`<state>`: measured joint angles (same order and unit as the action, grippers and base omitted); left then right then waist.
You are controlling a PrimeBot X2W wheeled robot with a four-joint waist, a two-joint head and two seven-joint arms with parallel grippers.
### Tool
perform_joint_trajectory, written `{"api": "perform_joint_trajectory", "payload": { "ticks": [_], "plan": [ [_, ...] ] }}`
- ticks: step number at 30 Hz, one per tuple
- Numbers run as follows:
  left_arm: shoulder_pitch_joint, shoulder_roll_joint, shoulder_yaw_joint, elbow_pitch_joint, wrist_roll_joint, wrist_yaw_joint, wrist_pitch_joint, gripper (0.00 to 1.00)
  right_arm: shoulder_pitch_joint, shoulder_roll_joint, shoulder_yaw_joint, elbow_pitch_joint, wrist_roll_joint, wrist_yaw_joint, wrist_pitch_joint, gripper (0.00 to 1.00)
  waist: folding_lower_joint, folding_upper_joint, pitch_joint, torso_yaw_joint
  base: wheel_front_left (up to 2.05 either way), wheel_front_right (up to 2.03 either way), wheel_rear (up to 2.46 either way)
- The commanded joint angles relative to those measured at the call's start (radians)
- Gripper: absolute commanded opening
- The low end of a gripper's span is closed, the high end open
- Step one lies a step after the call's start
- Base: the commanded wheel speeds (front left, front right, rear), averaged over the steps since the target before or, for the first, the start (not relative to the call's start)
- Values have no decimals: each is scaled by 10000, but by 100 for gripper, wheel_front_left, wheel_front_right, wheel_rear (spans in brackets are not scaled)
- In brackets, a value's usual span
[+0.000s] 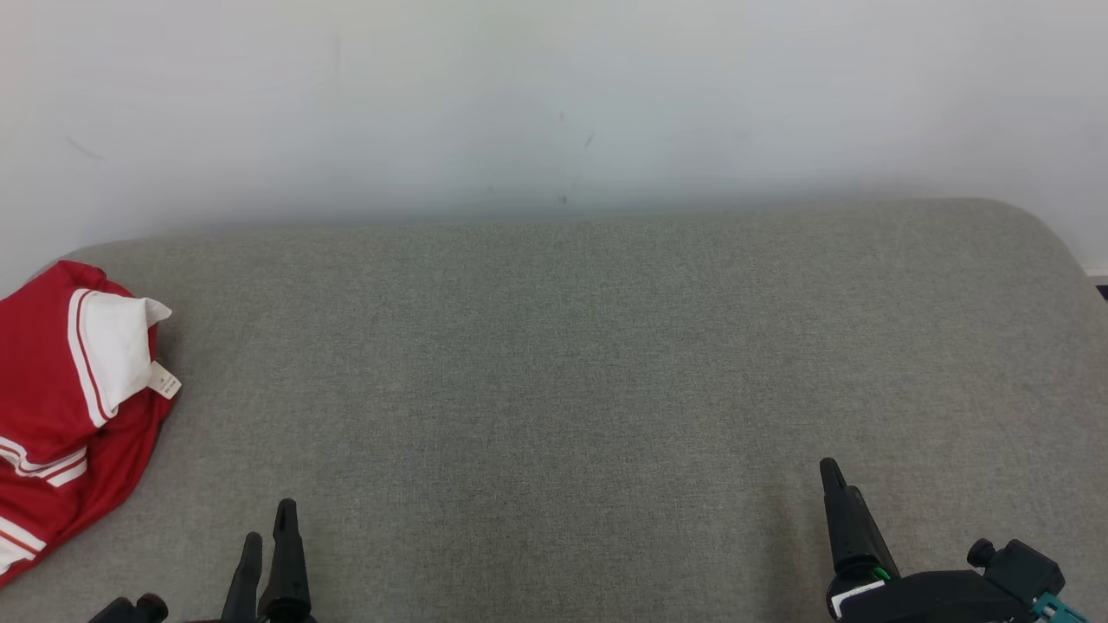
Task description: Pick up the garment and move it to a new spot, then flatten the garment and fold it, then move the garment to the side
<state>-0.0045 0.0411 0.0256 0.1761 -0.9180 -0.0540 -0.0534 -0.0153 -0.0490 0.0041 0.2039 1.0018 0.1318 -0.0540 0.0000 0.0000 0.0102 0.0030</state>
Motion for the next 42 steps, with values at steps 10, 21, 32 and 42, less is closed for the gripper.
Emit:
{"api": "perform_joint_trajectory", "payload": {
  "ticks": [10,21,32,42],
  "plan": [
    [117,74,-232,-328,1669,200,-377,100,106,-11,206,-279,-1656,-8,-368,100,0,0,-19,28,0,0,0],
    [261,85,-318,-469,3069,217,-706,100,253,-13,332,-311,-3054,-10,-699,100,0,0,-31,59,0,0,0],
    [463,89,-368,-582,4384,342,-1032,100,372,-13,461,-341,-4338,-12,-1022,100,0,0,-40,90,0,0,0],
    [606,94,-415,-604,5234,448,-1261,100,486,-13,495,-297,-5201,-13,-1257,100,0,0,-30,108,0,0,0]
  ]
}}
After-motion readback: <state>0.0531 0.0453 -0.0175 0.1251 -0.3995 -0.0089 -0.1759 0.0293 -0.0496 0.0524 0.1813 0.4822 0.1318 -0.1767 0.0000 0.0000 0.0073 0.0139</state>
